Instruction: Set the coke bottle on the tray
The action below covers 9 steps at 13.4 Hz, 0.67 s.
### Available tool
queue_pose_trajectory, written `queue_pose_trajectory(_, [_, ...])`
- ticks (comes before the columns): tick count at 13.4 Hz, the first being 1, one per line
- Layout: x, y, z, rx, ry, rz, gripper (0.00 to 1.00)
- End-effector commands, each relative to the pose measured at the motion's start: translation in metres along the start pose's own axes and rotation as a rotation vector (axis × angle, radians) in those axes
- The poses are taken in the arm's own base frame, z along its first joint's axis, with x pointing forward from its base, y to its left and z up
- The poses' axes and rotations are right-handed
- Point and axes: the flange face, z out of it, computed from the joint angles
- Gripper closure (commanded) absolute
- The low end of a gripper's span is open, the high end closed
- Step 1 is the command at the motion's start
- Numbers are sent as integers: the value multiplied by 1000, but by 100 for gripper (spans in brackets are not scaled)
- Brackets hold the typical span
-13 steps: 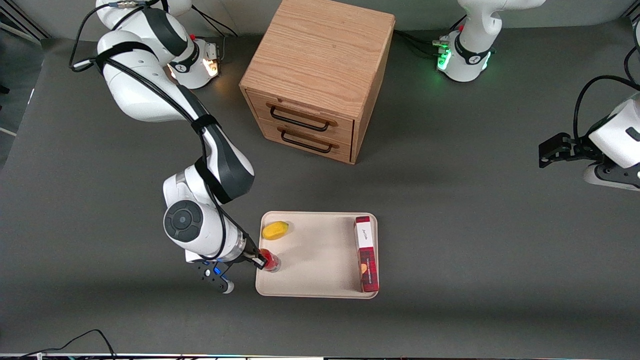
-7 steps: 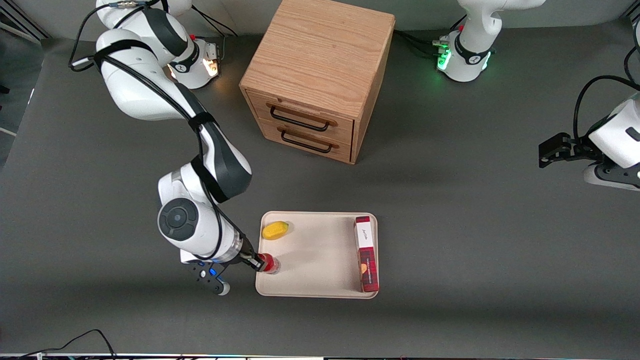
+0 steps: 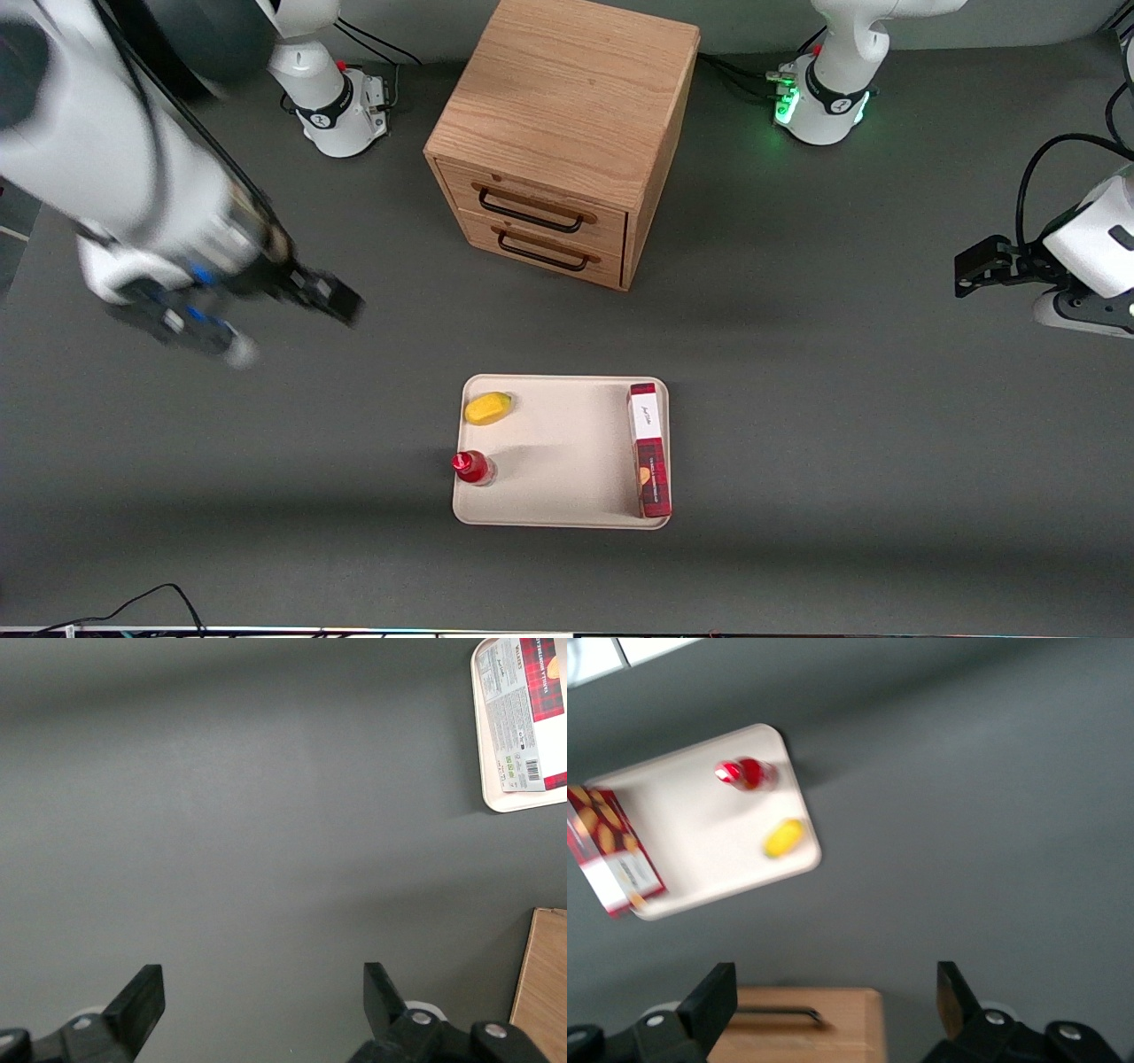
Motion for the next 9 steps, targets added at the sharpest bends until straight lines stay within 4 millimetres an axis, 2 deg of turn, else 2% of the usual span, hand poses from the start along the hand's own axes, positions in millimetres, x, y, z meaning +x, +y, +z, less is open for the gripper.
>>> queue_pose_trajectory(1, [-29,99,-7,-36,-69,-59,0])
queue_pose_trajectory(2, [-29,136,-2,-4,-98,-69,0])
queue_pose_trajectory(3, [-32,165,5,17,-97,-89,0])
queue_pose_trajectory(4, [-37,184,22,24,-94,-93,0])
queue_pose_trajectory(6, [-47,206,66,41,-66,-59,0])
queue_pose_trajectory(7, [-52,210,81,49,-49,-58,0])
queue_pose_trajectory(9, [-55,210,86,47,-53,-62,0])
